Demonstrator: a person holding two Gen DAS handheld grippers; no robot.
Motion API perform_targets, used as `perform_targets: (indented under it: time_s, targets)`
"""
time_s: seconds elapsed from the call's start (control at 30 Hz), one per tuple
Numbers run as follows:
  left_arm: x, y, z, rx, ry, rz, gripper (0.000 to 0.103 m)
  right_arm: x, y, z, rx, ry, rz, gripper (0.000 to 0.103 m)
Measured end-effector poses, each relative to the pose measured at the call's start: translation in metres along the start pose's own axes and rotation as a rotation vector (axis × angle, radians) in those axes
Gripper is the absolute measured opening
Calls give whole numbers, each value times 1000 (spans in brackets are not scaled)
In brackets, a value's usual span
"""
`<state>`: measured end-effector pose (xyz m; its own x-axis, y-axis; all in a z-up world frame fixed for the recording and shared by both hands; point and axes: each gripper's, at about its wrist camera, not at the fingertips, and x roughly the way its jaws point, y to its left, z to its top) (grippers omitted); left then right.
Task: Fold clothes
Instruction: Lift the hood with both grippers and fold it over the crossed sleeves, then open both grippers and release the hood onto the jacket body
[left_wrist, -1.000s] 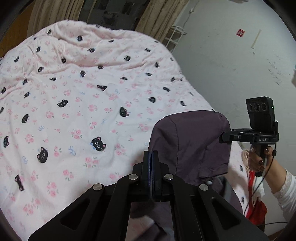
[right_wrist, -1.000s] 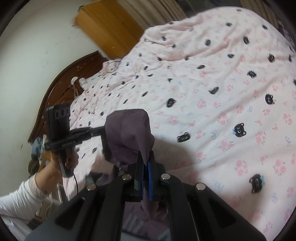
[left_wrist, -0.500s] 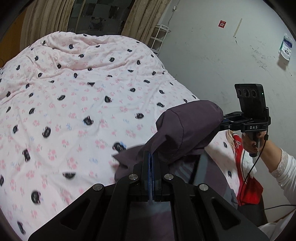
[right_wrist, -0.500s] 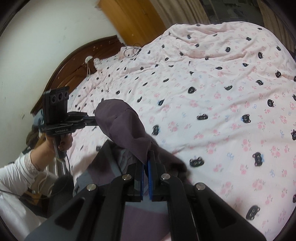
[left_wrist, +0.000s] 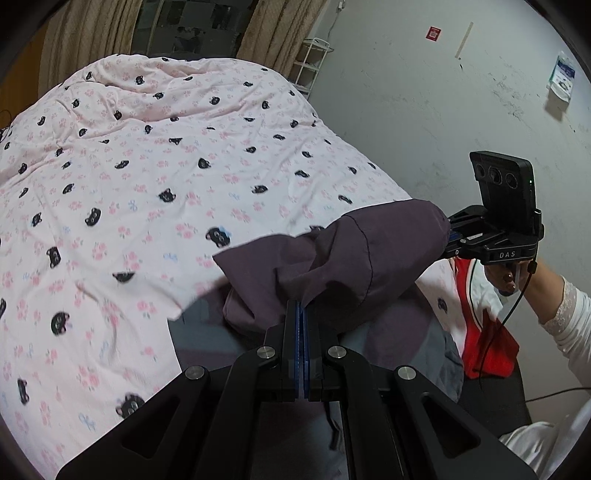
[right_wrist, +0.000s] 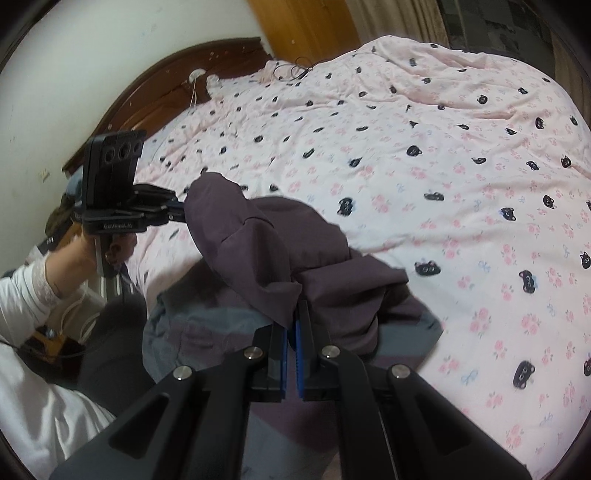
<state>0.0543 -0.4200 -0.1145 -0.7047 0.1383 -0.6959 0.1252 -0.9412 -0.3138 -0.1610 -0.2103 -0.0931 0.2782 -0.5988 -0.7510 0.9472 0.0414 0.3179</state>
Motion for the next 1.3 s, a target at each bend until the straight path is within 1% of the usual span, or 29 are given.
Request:
perform_targets:
  time_s: [0.13, 0.27, 0.4, 0.43, 0.47, 0.5, 0.6, 0.63, 0.67, 0.7, 0.73, 0.77, 0.8, 0.83, 0.9, 1.0, 1.1, 1.17, 1.23, 1.3]
  targets:
    - [-1, -9, -16, 27, 21, 14, 1, 3, 11, -14, -37, 11, -25, 4]
    - [4, -19, -36, 53, 58, 26, 1, 14, 20, -31, -74, 52, -57, 4]
    - [12, -24, -57, 55, 96, 30, 1, 28, 31, -53, -111, 97, -94, 5]
    - [15, -25, -62, 54, 104, 32, 1, 32, 33, -59, -119, 107, -107, 6]
    - [18, -26, -68, 55, 115, 38, 1, 37, 36, -65, -129, 115, -124, 9]
    - [20, -27, -73, 58, 126, 44, 1, 40, 38, -71, -138, 121, -140, 10]
    - [28, -29, -88, 71, 161, 77, 1, 48, 46, -86, -170, 132, -201, 14]
    - [29, -29, -93, 72, 169, 86, 1, 48, 48, -90, -178, 134, -215, 19]
    - [29, -29, -97, 70, 173, 92, 1, 49, 50, -94, -185, 137, -230, 28]
    - [28, -28, -101, 67, 175, 98, 1, 49, 52, -97, -189, 139, -240, 35]
    - [26, -28, -105, 63, 177, 105, 1, 48, 53, -101, -193, 142, -247, 52]
    - [23, -27, -108, 57, 175, 108, 1, 46, 55, -104, -198, 142, -257, 61]
    - [20, -26, -110, 48, 171, 110, 2, 43, 58, -108, -209, 137, -269, 62]
    - [14, -25, -111, 36, 162, 112, 2, 39, 60, -110, -219, 133, -280, 62]
    - [2, -24, -106, 19, 130, 116, 2, 29, 62, -112, -218, 131, -274, 62]
    - [-20, -28, -92, 9, 57, 113, 7, 5, 65, -106, -206, 92, -227, 61]
    - [-33, -40, -69, 12, -17, 101, 22, -19, 69, -87, -183, 7, -185, 60]
    - [-34, -48, -53, 13, -56, 90, 36, -25, 73, -71, -174, -50, -179, 60]
    - [-29, -57, -39, 22, -80, 80, 38, -21, 79, -57, -179, -90, -203, 60]
    - [-15, -65, -27, 40, -84, 72, 38, -8, 86, -47, -193, -93, -233, 60]
